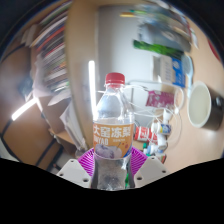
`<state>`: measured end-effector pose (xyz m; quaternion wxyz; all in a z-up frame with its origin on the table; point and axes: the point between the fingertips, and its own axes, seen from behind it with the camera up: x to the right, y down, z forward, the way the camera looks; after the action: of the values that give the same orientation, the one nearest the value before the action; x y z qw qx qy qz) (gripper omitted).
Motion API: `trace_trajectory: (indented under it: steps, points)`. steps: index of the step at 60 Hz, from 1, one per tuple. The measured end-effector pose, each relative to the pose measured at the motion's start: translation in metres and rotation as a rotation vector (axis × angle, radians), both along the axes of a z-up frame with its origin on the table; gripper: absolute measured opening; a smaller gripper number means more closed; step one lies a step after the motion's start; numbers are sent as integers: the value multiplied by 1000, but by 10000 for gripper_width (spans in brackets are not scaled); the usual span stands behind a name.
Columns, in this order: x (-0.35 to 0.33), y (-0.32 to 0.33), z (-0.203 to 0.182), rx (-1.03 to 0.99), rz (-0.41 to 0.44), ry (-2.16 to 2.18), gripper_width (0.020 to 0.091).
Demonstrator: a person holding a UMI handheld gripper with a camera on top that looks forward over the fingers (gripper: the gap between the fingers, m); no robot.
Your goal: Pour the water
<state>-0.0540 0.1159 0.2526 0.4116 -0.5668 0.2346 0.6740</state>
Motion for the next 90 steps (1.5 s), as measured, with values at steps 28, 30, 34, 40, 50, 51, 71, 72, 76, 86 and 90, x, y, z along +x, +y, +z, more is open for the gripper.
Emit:
trace_trajectory:
  steps: [28,30,34,40,50,51,71,72,76,86,90]
  points:
    - [311,67,-65,169,-652,-1280,435]
    - [323,71,-86,143,-640,-1322,434]
    - [342,76,-120,104,-634,-1384,436]
    - [355,82,-155,97,-615,-1438,446]
    - [351,80,-165,171,-623,-1478,468]
    - [350,79,-166,172,-622,-1484,471]
    - [351,76,-163,203,-667,-1496,515]
    - [351,76,-163,198,-667,-1500,527]
    - [350,75,-165,183,-648,-1523,577]
    - [347,47,-180,135,-574,-1557,854]
    - [350,30,-182,124,-569,-1566,838]
